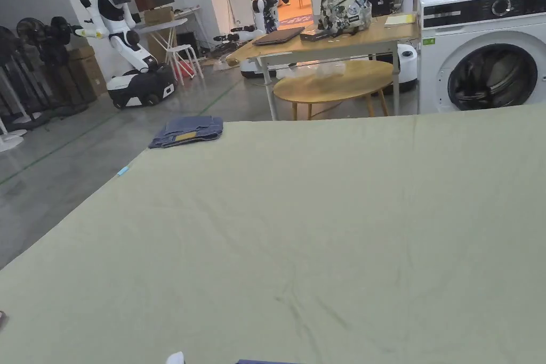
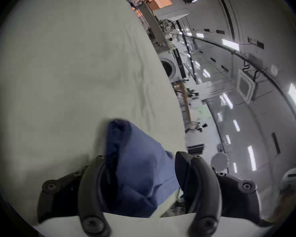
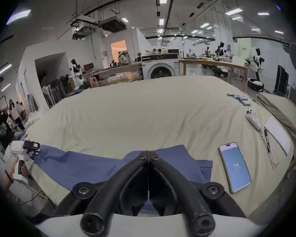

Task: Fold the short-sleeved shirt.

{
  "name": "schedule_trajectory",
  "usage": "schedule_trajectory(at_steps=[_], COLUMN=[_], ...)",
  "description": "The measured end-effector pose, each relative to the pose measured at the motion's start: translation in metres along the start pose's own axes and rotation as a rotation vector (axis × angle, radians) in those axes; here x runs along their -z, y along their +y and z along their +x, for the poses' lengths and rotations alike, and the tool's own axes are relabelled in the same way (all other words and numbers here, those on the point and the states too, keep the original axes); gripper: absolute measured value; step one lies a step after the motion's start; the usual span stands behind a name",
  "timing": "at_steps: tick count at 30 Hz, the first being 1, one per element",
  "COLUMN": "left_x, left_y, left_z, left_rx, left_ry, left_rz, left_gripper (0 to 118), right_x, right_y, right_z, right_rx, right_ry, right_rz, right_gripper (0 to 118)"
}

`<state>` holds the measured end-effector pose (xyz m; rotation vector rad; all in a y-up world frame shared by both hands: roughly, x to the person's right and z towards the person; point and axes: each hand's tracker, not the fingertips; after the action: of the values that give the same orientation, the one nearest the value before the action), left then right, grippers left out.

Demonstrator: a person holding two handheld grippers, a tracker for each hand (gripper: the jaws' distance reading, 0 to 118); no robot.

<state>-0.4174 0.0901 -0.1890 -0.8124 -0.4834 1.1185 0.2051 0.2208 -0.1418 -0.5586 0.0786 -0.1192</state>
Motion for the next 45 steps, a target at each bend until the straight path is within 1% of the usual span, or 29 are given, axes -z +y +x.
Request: schedule_trajectory(at_steps=[1,2,3,4,5,7,10,12,14,15,16,19,22,24,26,28,30,32,33,34,35,36,37,39,40,41,42,43,45], left_x=[0.008,0.014,0.016,0.018,0.020,0.015,-0.012,-0.038,-0.066,-0.078,-0.089,-0.093,-0.061,-0.020,0.029,0.082,0.137,0.175,0.191,0.199,0.203,0.203,0.198,0.180,0.168,0.158,0.148,0.141,0.133], left_y=[-0.002,-0.003,-0.005,-0.005,-0.004,-0.002,0.004,0.010,0.016,0.020,0.023,0.021,0.004,-0.014,-0.035,-0.056,-0.078,-0.091,-0.098,-0.103,-0.106,-0.106,-0.105,-0.097,-0.089,-0.081,-0.075,-0.070,-0.064], left_z=[0.000,0.000,0.001,0.002,0.002,0.003,0.016,0.033,0.049,0.060,0.065,0.098,0.142,0.161,0.173,0.174,0.172,0.163,0.162,0.162,0.165,0.168,0.171,0.175,0.174,0.170,0.168,0.166,0.159], left_rx=[-0.003,-0.001,-0.011,-0.027,-0.042,-0.045,-0.045,-0.013,0.061,0.137,0.185,0.271,0.372,0.370,0.393,0.443,0.532,0.555,0.567,0.594,0.621,0.610,0.587,0.561,0.549,0.512,0.476,0.457,0.452], left_ry=[0.007,0.021,0.021,0.035,0.055,0.037,0.063,0.063,0.121,0.191,0.242,0.281,0.256,0.216,0.186,0.221,0.303,0.351,0.374,0.374,0.350,0.289,0.228,0.103,0.064,0.058,0.084,0.114,0.164], left_rz=[-0.012,-0.007,0.014,0.028,0.039,0.069,0.139,0.181,0.242,0.239,0.258,0.227,0.206,0.165,0.065,-0.032,-0.136,-0.196,-0.198,-0.216,-0.234,-0.269,-0.285,-0.242,-0.207,-0.175,-0.123,-0.075,-0.009], left_gripper=[62,46,24,6,6,5,5,5,5,5,5,5,5,5,5,5,5,5,7,16,36,47,50,50,49,35,13,0,0], right_x=[0.000,0.001,0.000,0.000,0.000,-0.003,-0.003,-0.004,-0.003,-0.003,-0.002,-0.002,0.001,0.001,-0.001,-0.005,-0.009,-0.012,-0.015,-0.018,-0.020,-0.021,-0.021,-0.020,-0.020,-0.022,-0.024,-0.025,-0.027], right_y=[0.000,0.000,-0.001,-0.001,-0.001,-0.001,-0.002,-0.003,-0.004,-0.004,-0.004,-0.004,-0.001,0.001,0.002,0.000,-0.003,-0.008,-0.011,-0.014,-0.017,-0.021,-0.025,-0.032,-0.034,-0.036,-0.037,-0.038,-0.038], right_z=[0.000,0.001,0.001,0.001,0.001,0.000,-0.001,-0.003,-0.003,-0.003,-0.003,-0.004,-0.008,-0.010,-0.013,-0.015,-0.016,-0.006,-0.003,-0.001,0.002,0.006,0.009,0.015,0.017,0.019,0.020,0.020,0.020], right_rx=[0.001,0.000,-0.002,-0.004,-0.004,-0.003,-0.005,-0.006,-0.005,-0.004,-0.004,-0.005,0.004,0.021,0.030,0.022,0.006,0.006,0.007,0.010,0.017,0.022,0.027,0.042,0.047,0.051,0.053,0.055,0.060], right_ry=[-0.001,-0.005,-0.010,-0.011,-0.011,-0.009,-0.010,-0.009,-0.005,-0.002,0.001,0.009,0.023,0.045,0.059,0.056,0.040,0.030,0.028,0.022,0.013,0.009,0.005,-0.012,-0.014,-0.014,-0.012,-0.010,-0.004], right_rz=[-0.004,-0.009,-0.014,-0.016,-0.017,-0.018,-0.023,-0.025,-0.029,-0.031,-0.033,-0.034,-0.027,-0.020,-0.015,-0.012,-0.015,-0.024,-0.029,-0.033,-0.039,-0.050,-0.059,-0.077,-0.078,-0.074,-0.071,-0.068,-0.062], right_gripper=[0,0,0,0,0,0,0,0,0,0,0,0,0,0,0,0,0,0,0,0,0,0,0,0,0,0,0,0,0])
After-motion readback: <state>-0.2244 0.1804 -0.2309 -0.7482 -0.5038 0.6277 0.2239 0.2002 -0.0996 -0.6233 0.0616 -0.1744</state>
